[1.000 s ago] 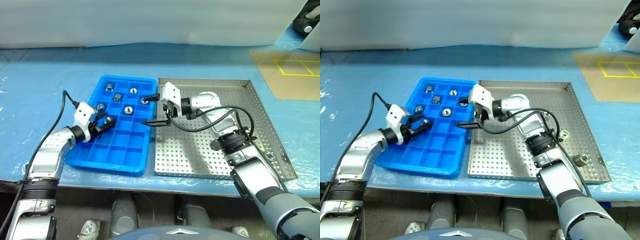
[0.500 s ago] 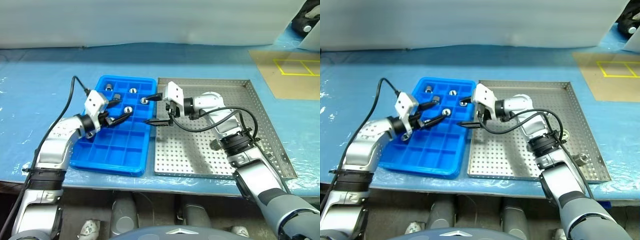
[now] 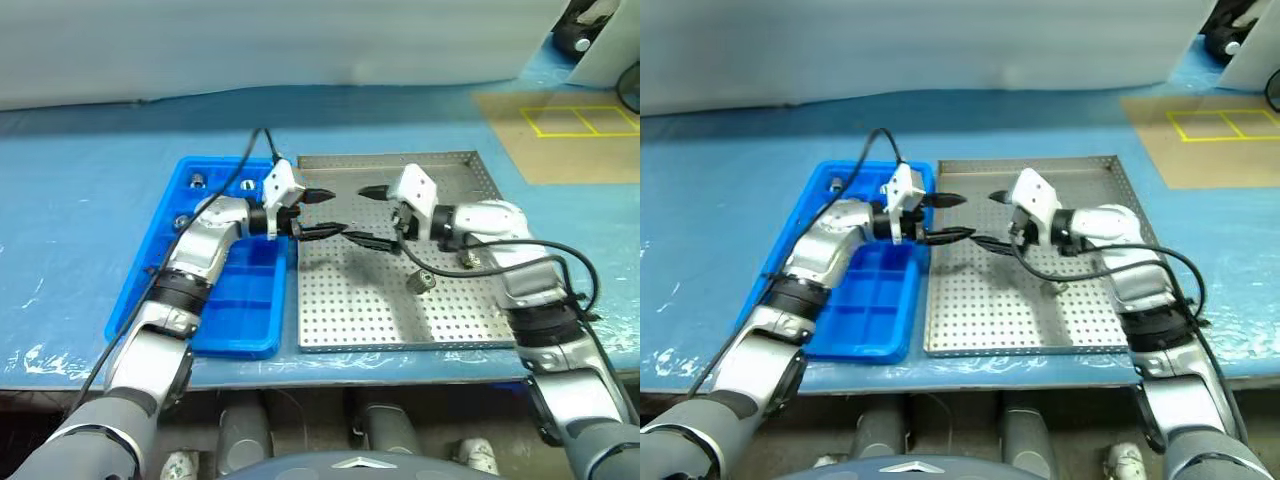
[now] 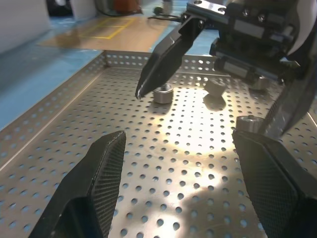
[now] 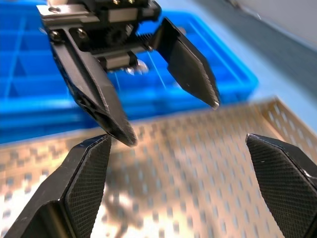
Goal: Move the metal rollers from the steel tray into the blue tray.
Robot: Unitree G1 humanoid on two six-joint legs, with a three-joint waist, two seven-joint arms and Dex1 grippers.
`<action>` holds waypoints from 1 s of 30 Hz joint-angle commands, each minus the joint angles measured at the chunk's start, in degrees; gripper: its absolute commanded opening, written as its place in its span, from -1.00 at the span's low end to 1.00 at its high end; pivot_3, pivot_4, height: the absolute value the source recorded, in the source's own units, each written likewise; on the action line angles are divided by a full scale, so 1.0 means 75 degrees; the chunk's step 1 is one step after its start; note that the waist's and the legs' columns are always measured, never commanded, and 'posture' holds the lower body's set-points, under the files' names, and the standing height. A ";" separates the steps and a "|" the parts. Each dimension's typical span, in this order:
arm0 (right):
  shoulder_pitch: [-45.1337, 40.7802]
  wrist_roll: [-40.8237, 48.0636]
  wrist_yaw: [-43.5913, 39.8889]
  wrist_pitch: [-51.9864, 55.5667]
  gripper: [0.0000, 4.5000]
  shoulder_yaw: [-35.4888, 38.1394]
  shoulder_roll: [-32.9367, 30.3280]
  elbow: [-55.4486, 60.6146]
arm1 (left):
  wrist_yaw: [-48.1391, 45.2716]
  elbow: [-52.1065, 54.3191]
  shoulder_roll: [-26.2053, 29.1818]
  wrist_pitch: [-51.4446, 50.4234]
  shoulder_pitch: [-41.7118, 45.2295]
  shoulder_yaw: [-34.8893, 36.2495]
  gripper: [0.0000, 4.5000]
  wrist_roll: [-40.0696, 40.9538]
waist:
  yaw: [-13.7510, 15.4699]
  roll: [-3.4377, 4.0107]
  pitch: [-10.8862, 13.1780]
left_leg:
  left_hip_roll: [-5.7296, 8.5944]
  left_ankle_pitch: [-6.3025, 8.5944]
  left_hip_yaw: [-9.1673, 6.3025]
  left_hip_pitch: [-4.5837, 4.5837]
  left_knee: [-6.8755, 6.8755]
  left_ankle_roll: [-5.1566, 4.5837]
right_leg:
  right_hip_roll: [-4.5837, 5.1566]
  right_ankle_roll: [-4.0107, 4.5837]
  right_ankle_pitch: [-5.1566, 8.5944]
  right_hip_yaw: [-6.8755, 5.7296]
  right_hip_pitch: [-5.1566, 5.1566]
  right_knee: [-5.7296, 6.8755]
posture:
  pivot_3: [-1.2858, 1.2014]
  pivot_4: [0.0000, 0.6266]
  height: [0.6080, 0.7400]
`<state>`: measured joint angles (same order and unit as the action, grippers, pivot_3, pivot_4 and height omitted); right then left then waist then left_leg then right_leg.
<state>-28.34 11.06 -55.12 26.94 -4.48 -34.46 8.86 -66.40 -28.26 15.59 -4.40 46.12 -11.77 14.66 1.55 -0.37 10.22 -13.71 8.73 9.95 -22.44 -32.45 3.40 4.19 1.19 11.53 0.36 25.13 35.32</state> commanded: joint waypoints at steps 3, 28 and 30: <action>0.1179 0.0611 0.0599 0.1182 1.00 0.1140 -0.0557 0.2238 | -0.0946 -0.0769 -0.0483 0.0716 0.0430 -0.0369 0.61 -0.0242 | -0.0225 0.0001 -0.0001 | 0.0003 0.0021 0.0015 0.0018 -0.0003 -0.0035 | 0.0001 -0.0002 -0.0001 0.0020 -0.0020 -0.0029 | -0.42 -0.52 1.00; 0.3551 0.1717 0.2294 0.3030 1.00 0.2862 -0.1014 0.4623 | 0.1067 -0.4927 -0.2535 0.3596 0.1448 -0.0704 0.61 -0.2411 | -0.1036 0.0005 -0.0004 | 0.0068 0.0096 0.0033 0.0007 -0.0083 -0.0155 | 0.0025 -0.0070 0.0004 0.0094 -0.0073 -0.0105 | -0.53 -0.52 1.00; 0.3575 0.1744 0.2319 0.3029 1.00 0.2879 -0.1062 0.4631 | 0.1046 -0.5046 -0.2638 0.3648 0.1454 -0.0697 0.61 -0.2457 | -0.1125 0.0006 -0.0004 | 0.0067 0.0096 0.0030 0.0006 -0.0082 -0.0155 | 0.0024 -0.0086 0.0005 0.0093 -0.0073 -0.0104 | -0.53 -0.52 1.00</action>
<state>-1.53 23.09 -38.29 49.81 14.84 -41.61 41.26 -58.93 -65.73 -3.71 21.63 55.82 -17.86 -3.49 -6.88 -0.32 10.19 -13.21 9.45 10.18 -22.40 -33.07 2.24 4.37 0.54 11.56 1.05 24.59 34.54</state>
